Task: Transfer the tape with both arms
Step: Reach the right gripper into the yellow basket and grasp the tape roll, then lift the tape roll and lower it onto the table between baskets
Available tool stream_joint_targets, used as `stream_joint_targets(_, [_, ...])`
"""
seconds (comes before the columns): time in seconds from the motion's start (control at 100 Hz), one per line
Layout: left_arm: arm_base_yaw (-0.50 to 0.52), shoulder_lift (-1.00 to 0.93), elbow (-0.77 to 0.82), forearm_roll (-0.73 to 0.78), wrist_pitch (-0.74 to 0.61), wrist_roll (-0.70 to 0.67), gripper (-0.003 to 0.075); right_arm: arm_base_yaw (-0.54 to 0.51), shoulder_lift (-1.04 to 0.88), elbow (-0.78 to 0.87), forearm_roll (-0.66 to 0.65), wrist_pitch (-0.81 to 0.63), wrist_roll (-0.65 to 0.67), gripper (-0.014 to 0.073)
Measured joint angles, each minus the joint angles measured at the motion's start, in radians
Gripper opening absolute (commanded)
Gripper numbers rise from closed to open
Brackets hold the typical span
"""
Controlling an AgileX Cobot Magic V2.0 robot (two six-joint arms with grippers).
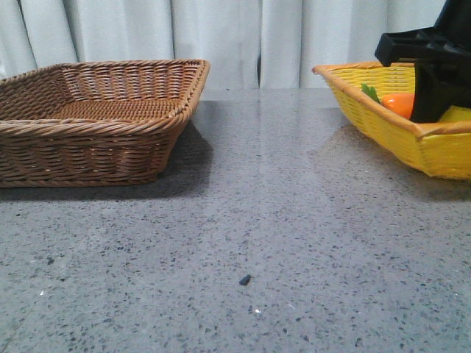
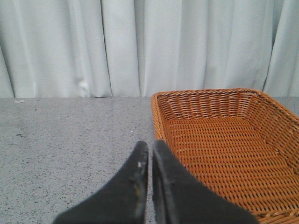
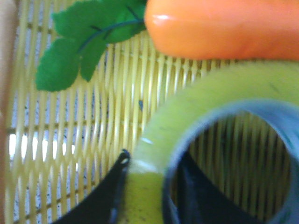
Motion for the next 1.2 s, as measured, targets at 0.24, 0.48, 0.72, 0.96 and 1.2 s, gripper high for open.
stream_joint_targets(0.24, [0.0, 0.0, 0.0, 0.0, 0.0, 0.0, -0.0021, 0.0, 0.0, -0.009, 0.0, 0.004, 0.0, -0.0074])
stream_joint_targets(0.48, [0.0, 0.0, 0.0, 0.0, 0.0, 0.0, -0.0021, 0.011, -0.004, -0.129, 0.0, 0.146, 0.0, -0.0074])
stream_joint_targets(0.72, [0.0, 0.0, 0.0, 0.0, 0.0, 0.0, -0.0021, 0.153, -0.015, -0.364, -0.003, 0.269, -0.002, -0.0074])
stream_joint_targets(0.96, [0.0, 0.0, -0.001, -0.002, 0.002, 0.0, -0.0021, 0.371, 0.005, -0.455, 0.055, 0.292, -0.002, -0.0074])
stream_joint_targets(1.2, [0.0, 0.0, -0.001, -0.002, 0.019, 0.0, -0.0021, 0.44, 0.135, -0.455, 0.067, 0.275, -0.002, -0.0074])
